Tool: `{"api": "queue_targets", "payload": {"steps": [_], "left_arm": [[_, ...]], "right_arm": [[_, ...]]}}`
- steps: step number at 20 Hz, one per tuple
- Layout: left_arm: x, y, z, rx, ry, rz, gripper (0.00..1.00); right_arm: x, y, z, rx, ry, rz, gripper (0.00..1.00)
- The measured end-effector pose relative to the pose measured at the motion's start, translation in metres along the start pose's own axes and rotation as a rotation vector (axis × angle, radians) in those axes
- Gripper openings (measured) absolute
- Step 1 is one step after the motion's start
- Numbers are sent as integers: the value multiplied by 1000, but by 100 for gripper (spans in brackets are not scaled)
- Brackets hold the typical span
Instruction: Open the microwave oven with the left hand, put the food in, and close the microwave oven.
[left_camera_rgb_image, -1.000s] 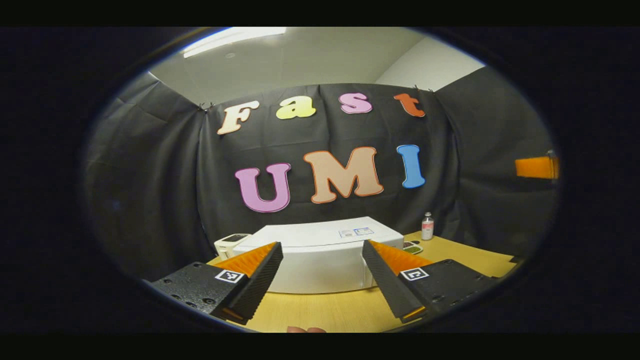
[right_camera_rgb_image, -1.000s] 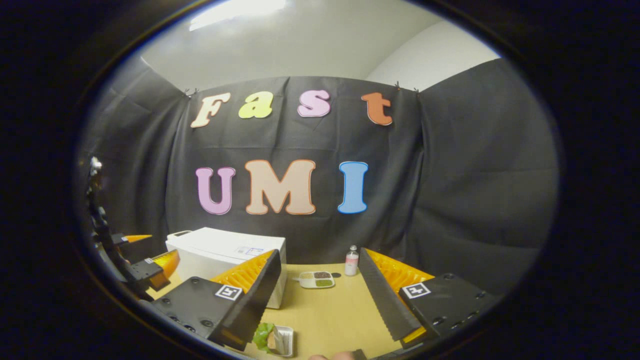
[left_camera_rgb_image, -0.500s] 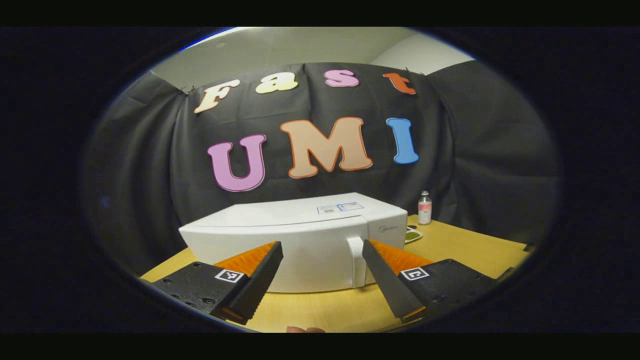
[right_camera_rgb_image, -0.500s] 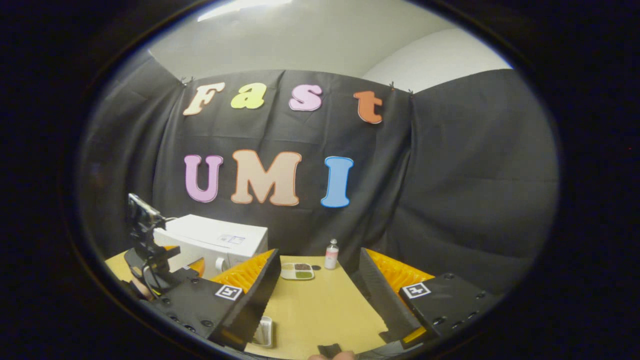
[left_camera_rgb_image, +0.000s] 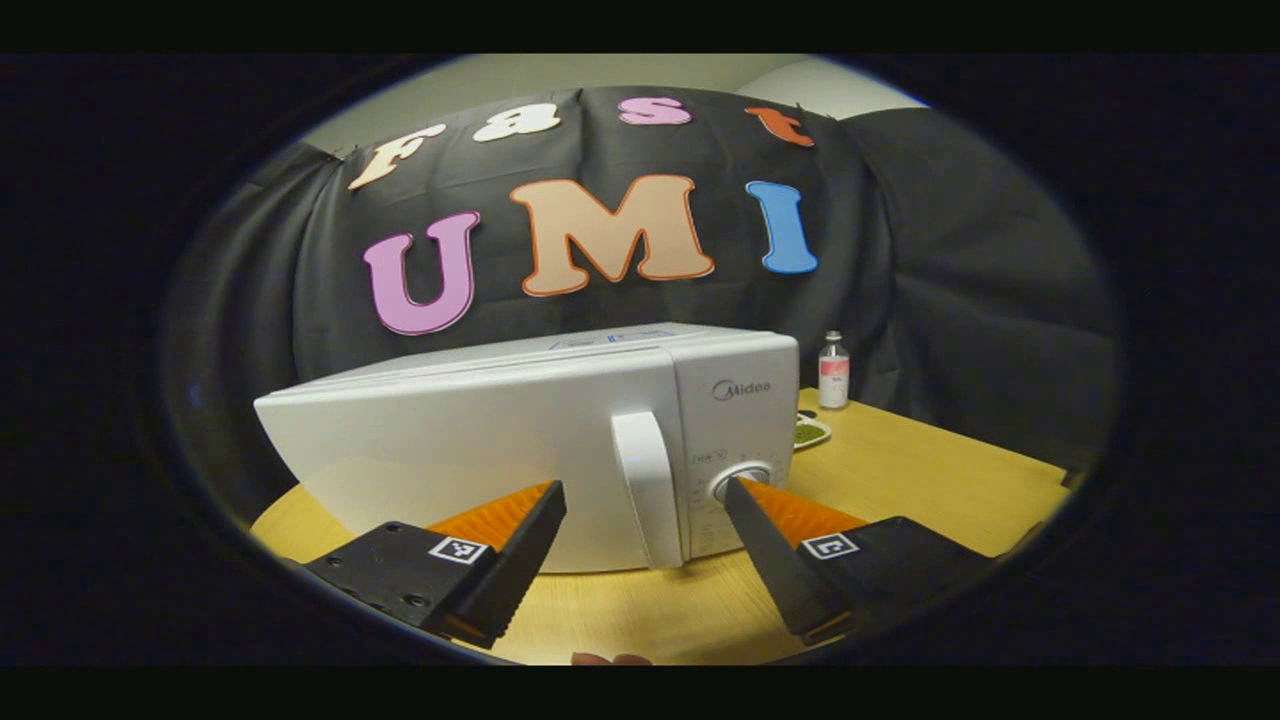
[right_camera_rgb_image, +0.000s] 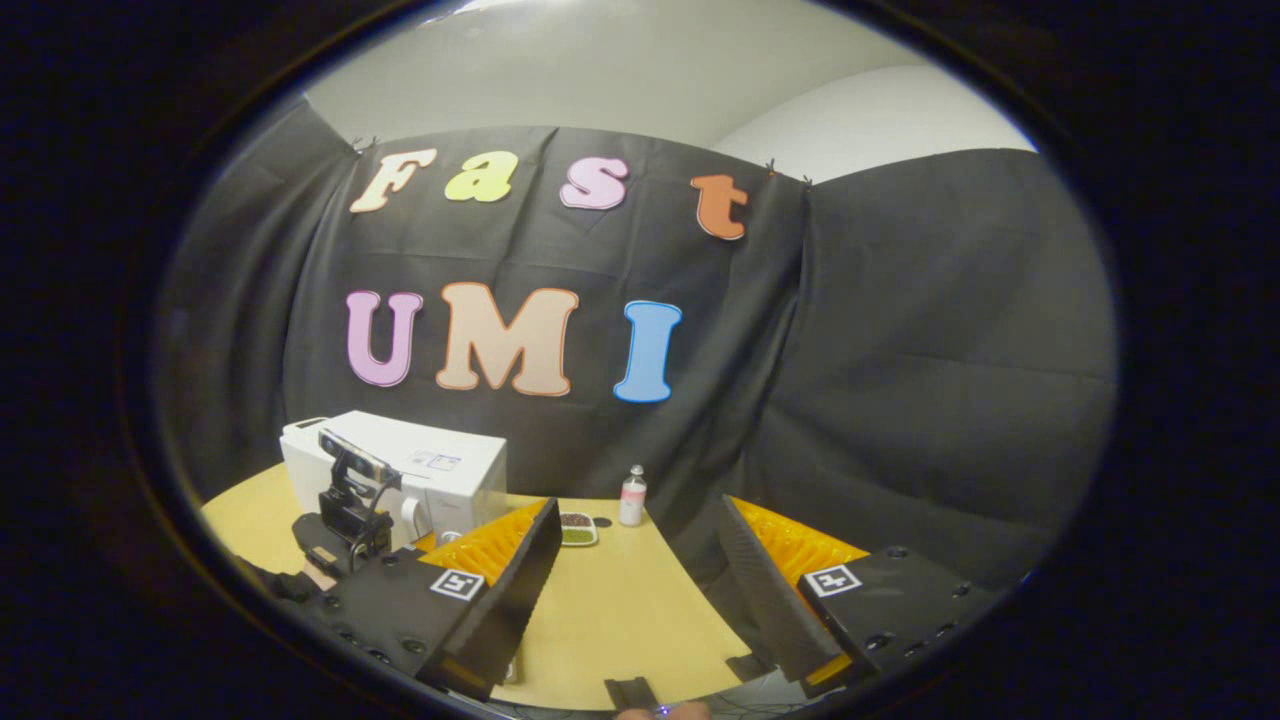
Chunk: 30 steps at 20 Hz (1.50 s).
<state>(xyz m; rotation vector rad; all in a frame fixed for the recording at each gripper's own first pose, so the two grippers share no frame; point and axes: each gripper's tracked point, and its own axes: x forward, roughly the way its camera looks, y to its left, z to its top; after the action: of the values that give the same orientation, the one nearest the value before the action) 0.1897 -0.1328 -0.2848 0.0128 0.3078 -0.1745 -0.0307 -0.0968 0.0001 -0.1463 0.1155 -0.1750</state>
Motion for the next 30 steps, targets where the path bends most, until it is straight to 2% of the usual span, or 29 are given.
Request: {"api": "queue_targets", "payload": {"steps": [5,9,10,11,12,13,16,19,23,30], "left_arm": [[10,1,-12,-33,24,11,96],[16,3,-11,-8,18,32,73],[18,-1,-12,-14,20,17,57],[20,-7,-15,-15,35,1,48],[17,-7,-17,-1,54,13,33],[20,-6,-16,-9,39,9,29],[18,-6,-14,-120,34,-20,16],[18,-10,-15,-86,67,-39,2],[16,-8,-14,-123,93,-55,1],[13,-10,-18,-113,151,-89,1]], "right_arm": [[-1,-9,-10,-9,32,-24,96],[-2,-12,-10,-20,36,-32,96],[-3,-12,-9,-20,35,-32,96],[-3,-13,-10,-21,33,-32,96],[-3,-13,-9,-23,34,-31,96],[-4,-14,-10,-24,34,-32,96],[-6,-15,-8,-19,28,-33,96],[-6,-14,-10,-7,27,-27,96],[-12,-16,-5,6,10,-33,96],[-18,-12,-1,29,-14,-38,96]]}}
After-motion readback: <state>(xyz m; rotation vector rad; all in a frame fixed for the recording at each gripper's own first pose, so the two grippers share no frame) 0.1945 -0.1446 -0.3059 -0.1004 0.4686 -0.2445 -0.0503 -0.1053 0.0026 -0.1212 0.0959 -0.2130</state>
